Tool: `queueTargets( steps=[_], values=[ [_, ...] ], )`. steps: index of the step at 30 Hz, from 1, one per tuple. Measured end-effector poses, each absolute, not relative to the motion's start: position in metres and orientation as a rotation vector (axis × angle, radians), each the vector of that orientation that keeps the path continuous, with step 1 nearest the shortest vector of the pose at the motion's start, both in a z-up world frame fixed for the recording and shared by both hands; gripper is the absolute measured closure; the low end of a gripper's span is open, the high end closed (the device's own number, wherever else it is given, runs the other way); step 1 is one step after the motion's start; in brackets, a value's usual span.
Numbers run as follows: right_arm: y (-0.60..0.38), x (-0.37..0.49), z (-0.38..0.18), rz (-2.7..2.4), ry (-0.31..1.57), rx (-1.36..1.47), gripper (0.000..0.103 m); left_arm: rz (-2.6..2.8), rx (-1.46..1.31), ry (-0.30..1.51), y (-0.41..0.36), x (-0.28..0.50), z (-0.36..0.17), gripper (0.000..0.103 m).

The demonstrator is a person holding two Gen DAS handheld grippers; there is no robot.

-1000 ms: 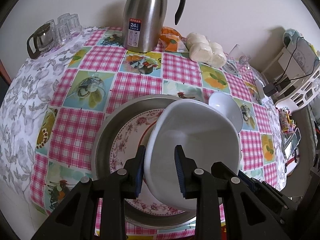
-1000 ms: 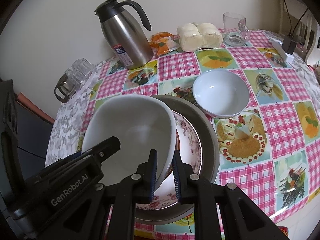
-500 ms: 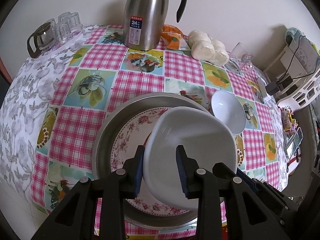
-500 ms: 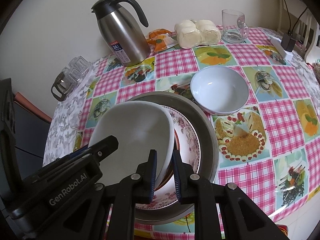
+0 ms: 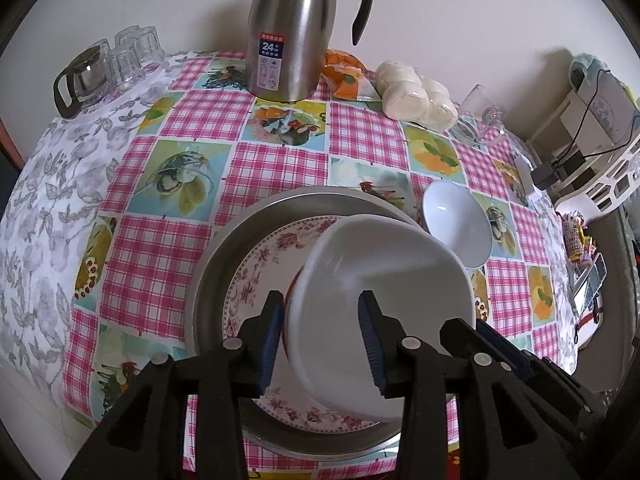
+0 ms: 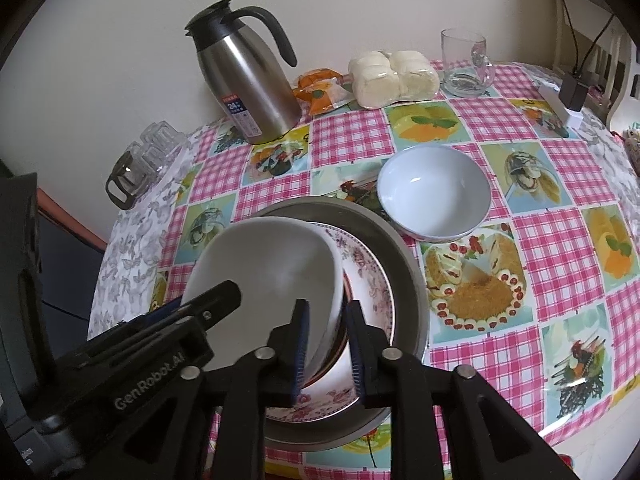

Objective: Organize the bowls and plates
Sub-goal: 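Lower the white bowl with the right tool into the red-rimmed bowl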

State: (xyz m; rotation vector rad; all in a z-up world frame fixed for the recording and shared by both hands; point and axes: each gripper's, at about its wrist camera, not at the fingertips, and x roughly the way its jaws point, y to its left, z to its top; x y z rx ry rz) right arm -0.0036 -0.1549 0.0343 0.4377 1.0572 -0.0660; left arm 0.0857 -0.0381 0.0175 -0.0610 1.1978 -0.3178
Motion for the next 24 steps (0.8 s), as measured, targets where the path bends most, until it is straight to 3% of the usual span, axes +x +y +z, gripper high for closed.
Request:
queueTargets(
  steps=[24],
  values=[
    [-0.150,0.004,0.018,-0.037,1.103,0.490,0.071,-0.320,-0.139,1.250,-0.024,0.097,0.002,0.060]
  ],
)
